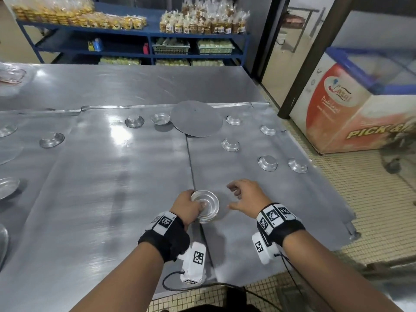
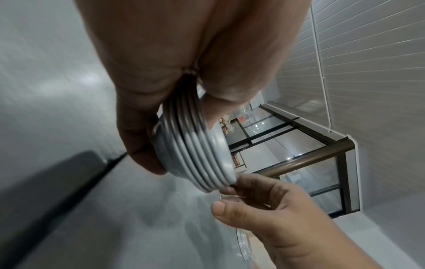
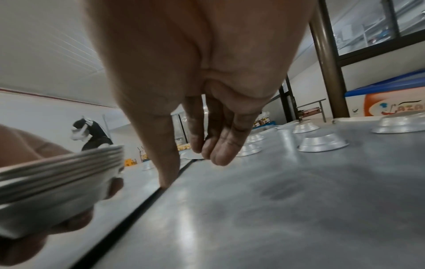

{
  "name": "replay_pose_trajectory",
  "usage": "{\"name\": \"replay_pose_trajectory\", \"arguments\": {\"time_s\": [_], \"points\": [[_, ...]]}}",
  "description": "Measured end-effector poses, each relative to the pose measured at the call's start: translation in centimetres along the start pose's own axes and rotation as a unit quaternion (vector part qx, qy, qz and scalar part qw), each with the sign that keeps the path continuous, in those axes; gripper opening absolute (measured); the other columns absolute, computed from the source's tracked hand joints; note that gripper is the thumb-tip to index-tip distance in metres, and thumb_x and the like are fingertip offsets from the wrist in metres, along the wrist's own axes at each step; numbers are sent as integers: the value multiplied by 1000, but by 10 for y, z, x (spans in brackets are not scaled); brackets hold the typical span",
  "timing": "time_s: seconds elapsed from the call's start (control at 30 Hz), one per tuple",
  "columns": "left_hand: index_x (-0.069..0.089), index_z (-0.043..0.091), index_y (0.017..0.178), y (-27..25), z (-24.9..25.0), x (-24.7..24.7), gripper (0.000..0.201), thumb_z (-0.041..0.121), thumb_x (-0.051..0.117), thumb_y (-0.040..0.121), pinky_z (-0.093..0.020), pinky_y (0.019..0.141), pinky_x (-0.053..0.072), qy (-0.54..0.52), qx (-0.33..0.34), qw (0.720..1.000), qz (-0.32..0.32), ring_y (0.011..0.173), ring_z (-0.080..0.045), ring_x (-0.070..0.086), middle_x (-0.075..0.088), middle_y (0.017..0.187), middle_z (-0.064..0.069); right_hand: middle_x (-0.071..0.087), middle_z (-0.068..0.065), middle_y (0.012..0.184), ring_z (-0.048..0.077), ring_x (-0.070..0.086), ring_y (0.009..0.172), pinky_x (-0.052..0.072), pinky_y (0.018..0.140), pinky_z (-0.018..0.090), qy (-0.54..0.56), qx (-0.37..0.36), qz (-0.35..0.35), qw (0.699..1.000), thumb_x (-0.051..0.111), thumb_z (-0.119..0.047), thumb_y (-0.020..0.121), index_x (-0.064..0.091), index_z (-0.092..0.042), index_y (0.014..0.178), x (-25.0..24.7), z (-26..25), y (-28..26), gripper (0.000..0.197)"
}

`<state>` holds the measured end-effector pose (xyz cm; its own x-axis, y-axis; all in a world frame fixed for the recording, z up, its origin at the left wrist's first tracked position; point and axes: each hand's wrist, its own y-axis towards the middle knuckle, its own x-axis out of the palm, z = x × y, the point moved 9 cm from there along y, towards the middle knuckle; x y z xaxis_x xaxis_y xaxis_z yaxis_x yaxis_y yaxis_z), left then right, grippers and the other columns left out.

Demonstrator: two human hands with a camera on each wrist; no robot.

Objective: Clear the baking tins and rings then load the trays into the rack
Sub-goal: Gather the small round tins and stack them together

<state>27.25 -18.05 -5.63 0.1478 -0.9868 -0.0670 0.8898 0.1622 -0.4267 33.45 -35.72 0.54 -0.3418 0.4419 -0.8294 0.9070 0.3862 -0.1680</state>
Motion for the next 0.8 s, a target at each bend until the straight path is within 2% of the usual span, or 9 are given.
{"name": "replay_pose_trajectory", "arguments": {"time_s": [0.07, 0.13, 0.2, 0.33, 0.4, 0.53, 0.63, 0.7, 0.8], "points": [[66, 3, 99, 3, 8, 14, 19, -7, 64, 82, -21, 42, 42, -11, -2, 1000, 0, 62, -22, 57, 63, 76, -11, 64, 6, 117, 11, 58, 87, 48, 87, 19, -18, 18, 10, 1000, 86, -19, 70, 65, -10, 122, -14, 25, 11, 56], [67, 2, 103, 7, 14, 31, 34, 6, 67, 69, -27, 51, 48, -23, -6, 1000, 2, 68, -27, 61, 66, 82, -14, 64, 9, 118, 17, 62, 97, 46, 93, 24, -44, 35, 17, 998, 83, -20, 73, 65, -8, 123, -30, 49, 23, 55], [67, 4, 103, 12, 19, 46, 45, 13, 62, 60, -34, 56, 52, -28, -5, 1000, 12, 73, -29, 63, 67, 85, -16, 62, 12, 123, 23, 61, 111, 44, 100, 28, -67, 49, 19, 996, 80, -21, 76, 62, -6, 126, -43, 71, 36, 55], [66, 5, 105, 25, 18, 67, 37, 8, 67, 68, -39, 62, 53, -30, -12, 999, 22, 77, -31, 63, 67, 87, -16, 53, 15, 133, 29, 51, 124, 38, 106, 32, -116, 83, 34, 989, 75, -26, 82, 58, -7, 132, -69, 113, 62, 56], [66, 5, 103, 29, 20, 77, 32, 4, 67, 71, -35, 61, 50, -26, -15, 999, 28, 76, -29, 62, 66, 84, -14, 51, 16, 134, 32, 46, 125, 35, 107, 32, -152, 98, 39, 983, 74, -29, 82, 55, -9, 133, -80, 132, 76, 58], [69, 13, 91, 36, 18, 91, 35, 14, 63, 57, -36, 64, 49, -24, -19, 998, 52, 76, -28, 63, 68, 81, -10, 48, 16, 131, 37, 44, 124, 36, 105, 37, -174, 133, 34, 975, 67, -29, 85, 53, -8, 131, -97, 164, 100, 53], [71, 14, 86, 37, 18, 101, 33, 12, 63, 53, -37, 67, 50, -28, -17, 998, 62, 74, -27, 63, 69, 76, -8, 52, 18, 128, 37, 48, 121, 36, 103, 38, -166, 132, 23, 977, 66, -43, 83, 53, -6, 128, -98, 178, 117, 59], [70, 14, 83, 35, 20, 107, 31, 11, 63, 53, -33, 63, 49, -36, -22, 997, 67, 69, -25, 62, 67, 72, -7, 53, 18, 128, 36, 48, 120, 36, 104, 39, -159, 130, 19, 979, 66, -52, 81, 52, -8, 128, -96, 183, 124, 66], [70, 13, 86, 36, 16, 114, 32, 11, 64, 55, -36, 65, 50, -47, -24, 995, 82, 72, -27, 63, 69, 76, -10, 53, 17, 128, 36, 48, 121, 38, 104, 38, -153, 120, 10, 981, 68, -52, 78, 53, -10, 129, -91, 188, 129, 67]]}}
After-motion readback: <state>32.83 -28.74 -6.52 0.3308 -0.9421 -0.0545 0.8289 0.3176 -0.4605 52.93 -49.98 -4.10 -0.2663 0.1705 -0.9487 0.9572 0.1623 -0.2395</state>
